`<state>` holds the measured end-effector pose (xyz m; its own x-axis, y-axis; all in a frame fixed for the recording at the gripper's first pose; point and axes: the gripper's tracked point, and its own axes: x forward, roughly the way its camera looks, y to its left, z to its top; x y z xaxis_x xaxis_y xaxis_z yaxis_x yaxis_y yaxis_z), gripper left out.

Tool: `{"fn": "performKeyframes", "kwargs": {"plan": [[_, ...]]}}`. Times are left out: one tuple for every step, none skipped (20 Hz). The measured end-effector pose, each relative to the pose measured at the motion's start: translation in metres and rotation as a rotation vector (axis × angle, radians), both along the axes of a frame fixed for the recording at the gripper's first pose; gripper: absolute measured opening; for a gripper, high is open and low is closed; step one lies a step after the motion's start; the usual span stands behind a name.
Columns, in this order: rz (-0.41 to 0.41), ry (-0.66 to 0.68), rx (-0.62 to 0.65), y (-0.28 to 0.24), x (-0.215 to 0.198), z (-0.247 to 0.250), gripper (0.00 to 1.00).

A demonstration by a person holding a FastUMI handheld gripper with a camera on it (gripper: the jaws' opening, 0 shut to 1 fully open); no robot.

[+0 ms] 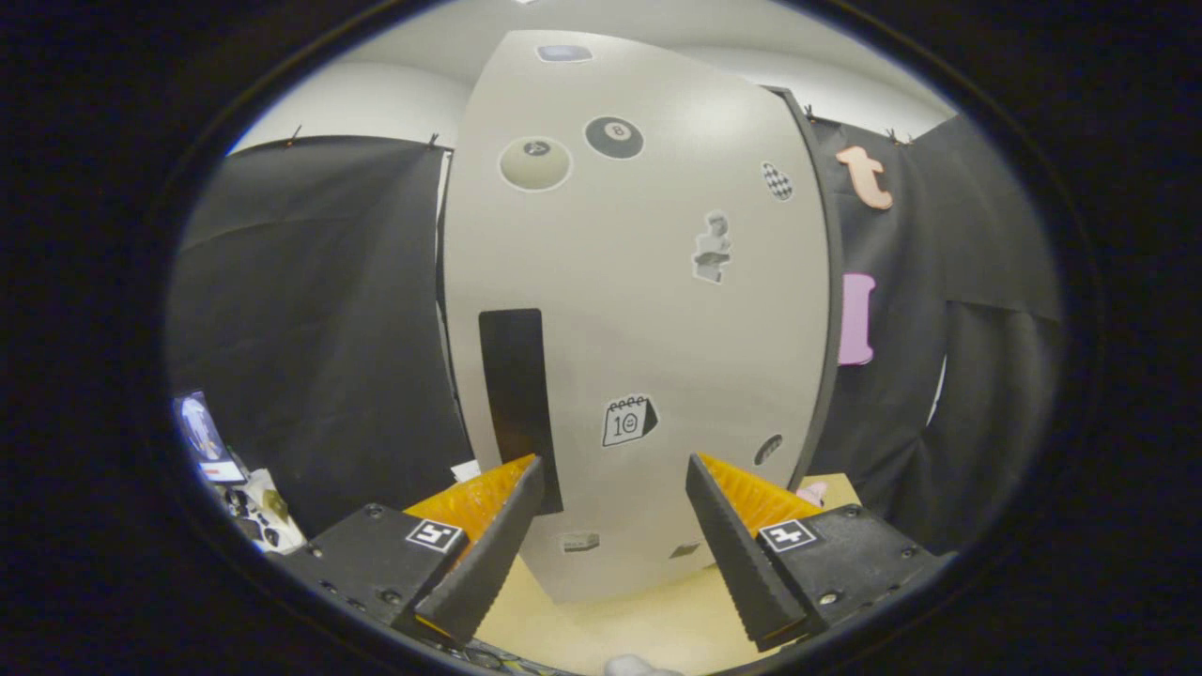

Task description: Open the shoe cabinet door, grab the shoes and put them into the shoe cabinet, then close the shoe cabinet door.

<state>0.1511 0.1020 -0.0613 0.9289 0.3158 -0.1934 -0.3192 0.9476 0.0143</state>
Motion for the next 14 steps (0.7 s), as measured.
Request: {"fn": "performKeyframes", "kwargs": {"plan": [[-0.012, -0.009, 0.003, 0.0, 0.001, 0.003, 1.0], [-0.021, -0.021, 0.012, 0.002, 0.0, 0.005, 1.0], [-0.032, -0.028, 0.014, 0.001, -0.001, 0.008, 1.0], [-0.047, -0.037, 0.008, -0.003, -0.003, 0.01, 1.0], [-0.065, -0.048, 0.002, -0.008, -0.006, 0.011, 1.0], [-0.083, -0.057, 0.001, -0.013, -0.009, 0.013, 1.0], [-0.09, -0.06, 0.004, -0.015, -0.011, 0.015, 1.0], [-0.103, -0.064, 0.008, -0.019, -0.015, 0.019, 1.0], [-0.112, -0.069, 0.013, -0.023, -0.021, 0.022, 1.0], [-0.124, -0.075, 0.015, -0.027, -0.028, 0.026, 1.0], [-0.139, -0.085, 0.016, -0.033, -0.036, 0.03, 1.0], [-0.151, -0.092, 0.014, -0.038, -0.042, 0.034, 1.0], [-0.166, -0.108, 0.013, -0.044, -0.052, 0.039, 1.0], [-0.186, -0.12, 0.009, -0.052, -0.062, 0.045, 0.99]]}}
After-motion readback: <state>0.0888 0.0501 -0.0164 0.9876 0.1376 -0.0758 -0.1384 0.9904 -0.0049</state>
